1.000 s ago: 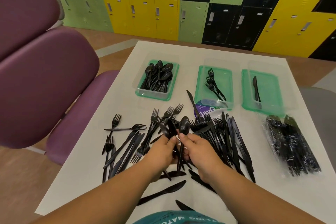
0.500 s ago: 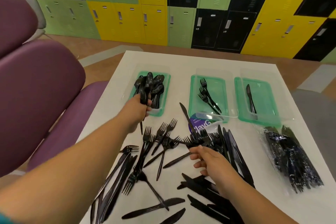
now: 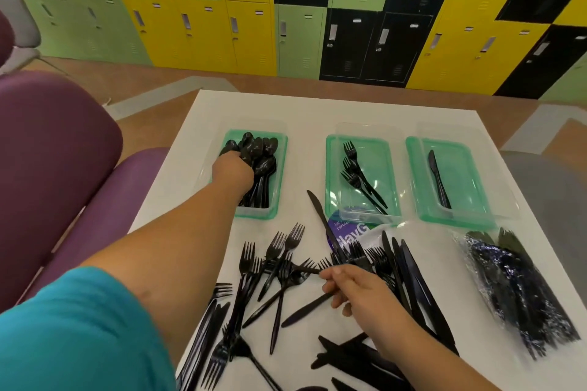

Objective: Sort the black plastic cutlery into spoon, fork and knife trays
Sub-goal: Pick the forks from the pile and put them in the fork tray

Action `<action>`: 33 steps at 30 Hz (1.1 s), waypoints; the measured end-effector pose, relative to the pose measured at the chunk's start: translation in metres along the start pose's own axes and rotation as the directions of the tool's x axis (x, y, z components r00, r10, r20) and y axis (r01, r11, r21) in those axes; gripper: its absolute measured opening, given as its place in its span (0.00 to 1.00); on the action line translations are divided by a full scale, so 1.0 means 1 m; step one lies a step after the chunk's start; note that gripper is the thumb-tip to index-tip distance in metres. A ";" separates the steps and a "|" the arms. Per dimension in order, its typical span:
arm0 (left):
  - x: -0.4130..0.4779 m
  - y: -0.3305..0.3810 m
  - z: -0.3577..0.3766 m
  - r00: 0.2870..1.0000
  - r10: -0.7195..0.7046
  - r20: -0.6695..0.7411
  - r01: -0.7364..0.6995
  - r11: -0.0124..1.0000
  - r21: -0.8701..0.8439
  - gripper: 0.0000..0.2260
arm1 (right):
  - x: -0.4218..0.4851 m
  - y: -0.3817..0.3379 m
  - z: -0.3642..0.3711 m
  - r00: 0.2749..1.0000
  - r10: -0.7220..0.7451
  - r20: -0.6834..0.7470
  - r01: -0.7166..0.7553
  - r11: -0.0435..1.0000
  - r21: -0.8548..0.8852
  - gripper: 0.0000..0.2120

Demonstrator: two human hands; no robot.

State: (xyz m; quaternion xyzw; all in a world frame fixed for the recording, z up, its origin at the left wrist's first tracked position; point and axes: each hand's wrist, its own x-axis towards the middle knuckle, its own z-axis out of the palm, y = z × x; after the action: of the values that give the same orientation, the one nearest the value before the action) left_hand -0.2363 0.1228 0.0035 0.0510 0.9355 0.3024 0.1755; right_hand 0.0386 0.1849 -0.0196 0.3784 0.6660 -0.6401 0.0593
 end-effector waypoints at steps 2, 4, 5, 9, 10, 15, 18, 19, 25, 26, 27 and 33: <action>-0.001 -0.003 0.002 0.999 0.039 -0.020 -0.039 0.999 -0.026 0.18 | 0.005 -0.004 0.000 0.998 -0.050 -0.022 0.049 0.997 -0.060 0.09; -0.010 -0.004 0.002 0.988 0.128 -0.085 -0.135 0.987 -0.087 0.20 | 0.012 -0.008 0.000 0.992 -0.119 -0.048 0.111 0.982 -0.154 0.06; -0.015 -0.005 0.000 0.970 0.199 -0.137 -0.214 0.972 -0.100 0.19 | 0.016 -0.009 0.000 0.983 -0.170 -0.061 0.151 0.959 -0.241 0.06; -0.058 -0.017 -0.002 0.866 0.454 -0.209 -0.483 0.867 -0.119 0.13 | 0.032 -0.017 0.004 0.925 -0.378 0.036 0.303 0.678 -0.670 0.09; -0.070 -0.022 -0.002 0.858 0.481 -0.179 -0.506 0.851 -0.139 0.11 | 0.036 -0.019 0.006 0.915 -0.396 0.082 0.324 0.597 -0.734 0.11; -0.107 -0.077 0.010 0.949 0.314 0.024 -0.314 0.949 0.011 0.03 | 0.047 -0.021 0.015 0.891 -0.374 0.256 0.374 0.290 -0.881 0.11; -0.116 -0.105 0.016 0.991 0.088 0.104 -0.103 0.985 0.141 0.17 | 0.049 -0.019 0.021 0.880 -0.372 0.297 0.380 0.174 -0.908 0.09; -0.120 -0.108 0.017 0.990 0.047 0.130 -0.069 0.983 0.172 0.20 | 0.049 -0.018 0.023 0.874 -0.382 0.299 0.380 0.155 -0.912 0.09; -0.131 -0.099 0.020 0.974 -0.004 0.225 -0.070 0.945 0.319 0.20 | 0.039 -0.031 0.020 0.907 -0.318 0.274 0.333 0.147 -0.931 0.10; -0.130 -0.096 0.019 0.972 -0.015 0.236 -0.062 0.946 0.318 0.19 | 0.036 -0.035 0.018 0.919 -0.287 0.270 0.318 0.135 -0.938 0.10; -0.129 -0.094 0.019 0.969 -0.026 0.247 -0.055 0.947 0.318 0.18 | 0.034 -0.040 0.017 0.932 -0.248 0.264 0.303 0.135 -0.943 0.10; -0.123 -0.089 0.011 0.954 -0.039 0.298 -0.082 0.920 0.383 0.11 | 0.023 -0.064 -0.001 0.973 0.022 0.230 0.223 0.177 -0.959 0.16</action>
State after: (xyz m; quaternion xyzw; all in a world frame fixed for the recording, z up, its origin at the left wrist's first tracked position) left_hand -0.1163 0.0312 -0.0200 0.1406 0.9387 0.1002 0.2984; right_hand -0.0145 0.2027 0.0191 0.1447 0.9346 -0.1025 0.3084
